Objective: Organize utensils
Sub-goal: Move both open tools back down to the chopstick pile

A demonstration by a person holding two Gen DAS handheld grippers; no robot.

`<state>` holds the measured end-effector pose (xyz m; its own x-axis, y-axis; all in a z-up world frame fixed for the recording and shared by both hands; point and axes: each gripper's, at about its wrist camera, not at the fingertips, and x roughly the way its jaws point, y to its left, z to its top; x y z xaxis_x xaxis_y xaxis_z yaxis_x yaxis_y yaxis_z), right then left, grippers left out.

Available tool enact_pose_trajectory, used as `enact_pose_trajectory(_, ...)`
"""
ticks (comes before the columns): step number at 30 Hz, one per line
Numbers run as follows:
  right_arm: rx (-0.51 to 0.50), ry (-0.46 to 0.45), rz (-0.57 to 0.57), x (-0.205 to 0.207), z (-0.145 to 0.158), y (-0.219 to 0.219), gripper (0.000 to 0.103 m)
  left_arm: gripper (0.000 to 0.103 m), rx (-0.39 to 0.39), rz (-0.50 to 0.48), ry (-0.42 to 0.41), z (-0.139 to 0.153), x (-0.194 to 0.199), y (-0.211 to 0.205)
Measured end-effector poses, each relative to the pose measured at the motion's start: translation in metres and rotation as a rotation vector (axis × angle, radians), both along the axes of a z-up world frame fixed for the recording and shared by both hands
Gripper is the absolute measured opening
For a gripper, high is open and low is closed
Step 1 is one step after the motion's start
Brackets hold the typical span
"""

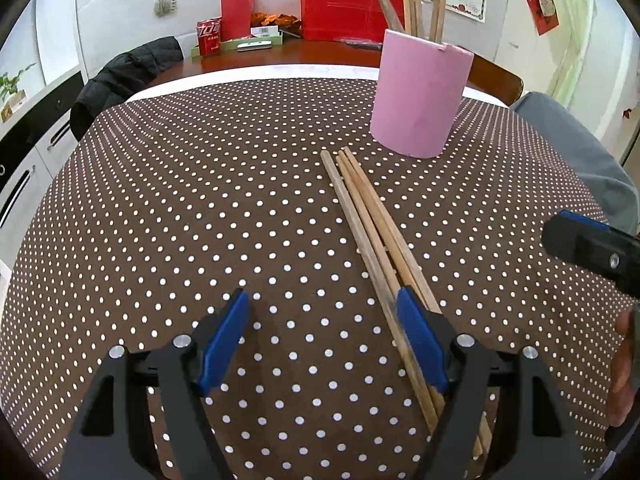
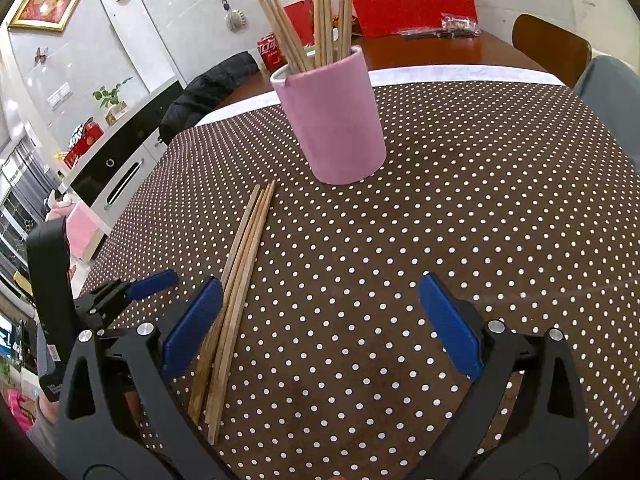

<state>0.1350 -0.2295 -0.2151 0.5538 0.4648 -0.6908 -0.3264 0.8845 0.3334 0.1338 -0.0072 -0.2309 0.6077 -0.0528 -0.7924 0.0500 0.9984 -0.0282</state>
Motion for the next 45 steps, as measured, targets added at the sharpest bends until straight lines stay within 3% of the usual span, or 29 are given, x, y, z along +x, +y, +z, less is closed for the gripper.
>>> enact_pose_trajectory(4, -0.061, 0.001, 0.035, -0.003, -0.005, 0.015, 0.097, 0.075, 0.069, -0.011, 0.011, -0.002, 0.007, -0.004)
enact_pose_trajectory(16, -0.303, -0.003, 0.153, -0.007, -0.029, 0.071, 0.096, 0.075, 0.058, -0.030, 0.011, 0.001, 0.005, 0.029)
enact_pose_trajectory(24, -0.407, -0.019, 0.152, -0.004, -0.031, 0.085, 0.096, 0.075, 0.053, -0.031, 0.009, -0.001, 0.000, 0.035)
enact_pose_trajectory(28, -0.379, -0.011, 0.145, 0.009, -0.032, 0.083, 0.093, 0.075, 0.056, -0.036, 0.010, -0.001, 0.001, 0.037)
enact_pose_trajectory(35, -0.369, 0.021, 0.156, 0.042, -0.024, 0.092, 0.070, 0.075, 0.067, -0.048, 0.037, 0.001, 0.023, 0.036)
enact_pose_trajectory(39, -0.371, 0.023, 0.146, 0.049, -0.025, 0.100, 0.066, 0.075, 0.103, -0.078, 0.054, 0.003, 0.037, 0.035)
enact_pose_trajectory(42, -0.378, 0.019, 0.157, 0.054, -0.022, 0.109, 0.051, 0.075, 0.108, -0.094, 0.068, 0.003, 0.045, 0.034)
enact_pose_trajectory(43, -0.381, 0.016, 0.160, 0.052, -0.022, 0.108, 0.042, 0.075, 0.108, -0.098, 0.070, 0.003, 0.047, 0.033)
enact_pose_trajectory(45, -0.388, 0.013, 0.168, 0.053, -0.021, 0.110, 0.035, 0.065, 0.085, -0.118, 0.076, 0.004, 0.051, 0.034)
